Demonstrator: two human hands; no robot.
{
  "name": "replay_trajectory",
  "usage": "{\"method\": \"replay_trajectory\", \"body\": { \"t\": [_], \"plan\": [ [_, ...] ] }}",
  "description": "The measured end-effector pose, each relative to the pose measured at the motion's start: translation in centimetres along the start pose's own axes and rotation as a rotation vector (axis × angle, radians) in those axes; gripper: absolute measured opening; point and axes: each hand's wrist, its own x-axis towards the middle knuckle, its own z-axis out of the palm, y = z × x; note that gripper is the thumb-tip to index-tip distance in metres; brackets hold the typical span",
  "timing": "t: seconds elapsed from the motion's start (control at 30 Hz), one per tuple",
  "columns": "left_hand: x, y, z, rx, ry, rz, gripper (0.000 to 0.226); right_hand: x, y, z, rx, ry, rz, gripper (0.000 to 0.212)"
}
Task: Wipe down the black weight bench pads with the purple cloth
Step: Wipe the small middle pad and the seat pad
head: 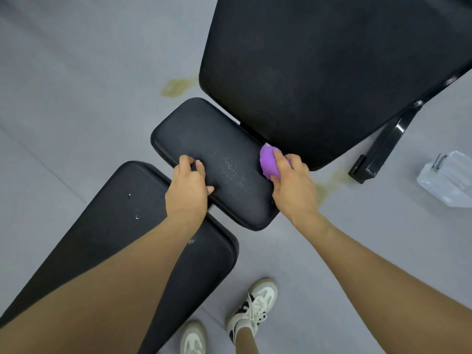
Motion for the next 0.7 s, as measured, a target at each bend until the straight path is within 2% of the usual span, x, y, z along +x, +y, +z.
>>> {"method": "replay_trajectory", "body": {
  "t": [0.1, 0.2, 0.37, 0.43, 0.57, 0.7],
  "plan": [
    [0.0, -0.2, 0.2, -0.011, 0.021, 0.016, 0.045, -0.5, -0.5, 0.8, 0.077, 0.035, 0.073, 0.058],
    [-0.6, -0.1, 0.0, 0.011, -0.010, 0.017, 0.056, -4.1, -1.7, 2.2, 0.117, 0.066, 0.109, 0.064],
    [-1.4, -0.1, 0.1, 0.117, -0.047, 0.108, 0.067, -9.8, -2.4, 3.2, 0.164, -0.028, -0.023, 0.068],
    [-1.3, -0.2, 0.4, 0.140, -0.050, 0.125, 0.066, -7.4, -1.1, 2.6, 0.199, 0.031, -0.004, 0.064],
    [-1.1, -0.4, 0.6, 0.175, -0.054, 0.146, 0.065, -1.8, 0.2, 1.3, 0.335, 0.194, 0.242, 0.054],
    [-0.9, -0.5, 0.5, 0.199, -0.060, 0.164, 0.066, -6.0, -2.4, 4.0, 0.291, 0.223, 0.214, 0.059]
  ]
}}
